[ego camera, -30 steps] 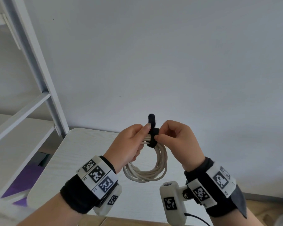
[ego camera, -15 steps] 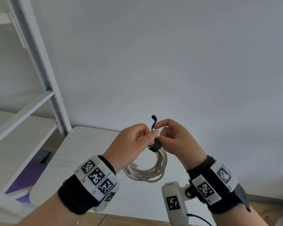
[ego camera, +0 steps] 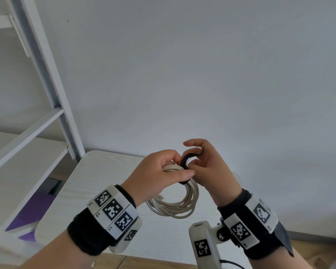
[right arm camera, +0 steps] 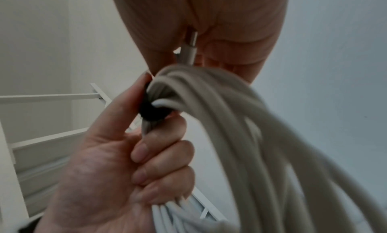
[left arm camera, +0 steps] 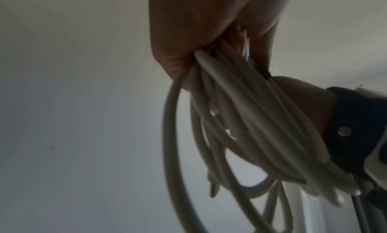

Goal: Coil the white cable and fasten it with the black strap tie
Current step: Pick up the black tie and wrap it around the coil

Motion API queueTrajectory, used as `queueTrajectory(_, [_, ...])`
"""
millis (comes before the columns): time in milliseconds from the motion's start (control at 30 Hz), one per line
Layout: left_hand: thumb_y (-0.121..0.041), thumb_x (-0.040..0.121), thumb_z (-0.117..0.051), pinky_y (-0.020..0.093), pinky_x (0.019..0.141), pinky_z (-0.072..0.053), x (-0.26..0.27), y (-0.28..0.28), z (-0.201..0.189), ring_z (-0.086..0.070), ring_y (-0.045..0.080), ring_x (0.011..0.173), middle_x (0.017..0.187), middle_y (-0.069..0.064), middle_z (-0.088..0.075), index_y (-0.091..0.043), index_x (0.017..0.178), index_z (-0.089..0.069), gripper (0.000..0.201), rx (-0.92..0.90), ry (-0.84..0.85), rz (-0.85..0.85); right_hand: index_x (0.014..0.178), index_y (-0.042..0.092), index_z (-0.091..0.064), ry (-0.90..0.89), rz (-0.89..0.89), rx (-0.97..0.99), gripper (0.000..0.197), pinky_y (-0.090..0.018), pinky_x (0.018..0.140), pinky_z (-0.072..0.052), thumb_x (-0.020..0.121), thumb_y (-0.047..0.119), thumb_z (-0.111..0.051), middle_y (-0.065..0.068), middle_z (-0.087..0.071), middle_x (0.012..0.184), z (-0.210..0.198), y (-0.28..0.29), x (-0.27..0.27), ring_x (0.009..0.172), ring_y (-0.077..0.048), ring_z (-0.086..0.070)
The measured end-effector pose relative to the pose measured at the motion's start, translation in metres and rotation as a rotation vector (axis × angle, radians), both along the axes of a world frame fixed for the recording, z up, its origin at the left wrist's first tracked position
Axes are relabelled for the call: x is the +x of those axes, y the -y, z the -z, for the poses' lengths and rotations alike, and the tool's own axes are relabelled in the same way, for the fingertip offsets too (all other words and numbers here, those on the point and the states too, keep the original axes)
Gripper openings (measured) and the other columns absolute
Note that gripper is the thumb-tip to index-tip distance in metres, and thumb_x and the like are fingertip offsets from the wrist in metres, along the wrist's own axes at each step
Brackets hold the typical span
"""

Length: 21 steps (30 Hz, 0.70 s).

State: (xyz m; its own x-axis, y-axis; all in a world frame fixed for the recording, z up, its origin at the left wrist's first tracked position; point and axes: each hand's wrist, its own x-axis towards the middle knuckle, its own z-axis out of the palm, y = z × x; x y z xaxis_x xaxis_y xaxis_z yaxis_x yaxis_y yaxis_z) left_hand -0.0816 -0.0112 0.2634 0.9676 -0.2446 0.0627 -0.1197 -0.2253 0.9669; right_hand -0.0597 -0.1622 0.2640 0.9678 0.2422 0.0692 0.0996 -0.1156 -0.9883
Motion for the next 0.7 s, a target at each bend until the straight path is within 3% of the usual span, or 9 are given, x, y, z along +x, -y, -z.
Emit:
queueTrajectory(67, [-0.016,0.080,-0.070,0.005,0.039,-0.028,0.000,0.001,-0.002,-0.043,-0.004,0.033,0.050,-0.010,-0.061,-0.008,0.082,-0.063,0.011,-0.067,-0.063,0.002,0.081,0.017,-0.060,0.017,-0.010,0.034,0.033,-0.026,0.052,-0.042,0.059,-0.003,-0.044,-0.002,-0.062,0.074,0.000,0.002,0.001,0.051,-0.013,-0.050])
queueTrajectory(167, [-0.018,0.080,-0.070,0.014,0.038,-0.022,0.003,-0.001,0.000,-0.030,0.002,0.034,0.046,-0.009,-0.055,-0.013,0.081,-0.066,0.006,-0.116,-0.145,-0.003,0.069,0.015,-0.061,0.014,-0.048,0.073,0.024,-0.018,0.047,-0.040,0.061,-0.003,-0.047,-0.005,-0.062,0.069,-0.005,0.010,0.004,0.052,-0.009,-0.053])
queueTrajectory(300, [-0.016,0.082,-0.065,0.022,0.040,-0.013,0.009,-0.003,0.002,-0.019,0.009,0.038,0.042,-0.008,-0.028,-0.013,0.080,-0.068,0.005,-0.180,-0.238,-0.017,0.070,0.018,-0.064,0.078,-0.101,0.003,0.011,-0.018,0.055,-0.046,0.072,0.008,-0.060,0.007,-0.066,0.068,-0.015,0.017,0.007,0.060,-0.011,-0.056])
queueTrajectory(400, [-0.014,0.083,-0.064,0.022,0.039,-0.012,0.010,0.000,0.001,-0.018,0.009,0.037,0.042,-0.008,-0.025,-0.014,0.077,-0.068,0.008,-0.192,-0.270,-0.012,0.069,0.018,-0.064,0.189,-0.012,-0.095,0.016,-0.021,0.058,-0.047,0.080,0.005,-0.064,0.010,-0.065,0.064,-0.017,0.016,0.014,0.061,-0.011,-0.057])
queueTrajectory(500, [-0.012,0.084,-0.061,0.022,0.041,-0.010,0.012,0.002,-0.001,-0.017,0.008,0.037,0.041,-0.010,-0.024,-0.016,0.074,-0.067,0.013,-0.223,-0.308,-0.016,0.068,0.015,-0.066,0.211,0.053,-0.109,0.009,-0.029,0.062,-0.047,0.077,0.011,-0.067,0.001,-0.065,0.065,-0.021,0.018,0.020,0.062,-0.015,-0.057])
queueTrajectory(700, [-0.014,0.084,-0.060,0.027,0.045,-0.009,0.015,0.002,-0.007,-0.015,0.010,0.041,0.045,-0.006,-0.023,-0.012,0.082,-0.067,0.008,-0.245,-0.351,-0.017,0.071,0.010,-0.067,0.219,0.127,-0.120,0.013,-0.023,0.058,-0.050,0.078,0.001,-0.064,-0.006,-0.066,0.062,-0.027,0.019,0.027,0.056,-0.012,-0.061])
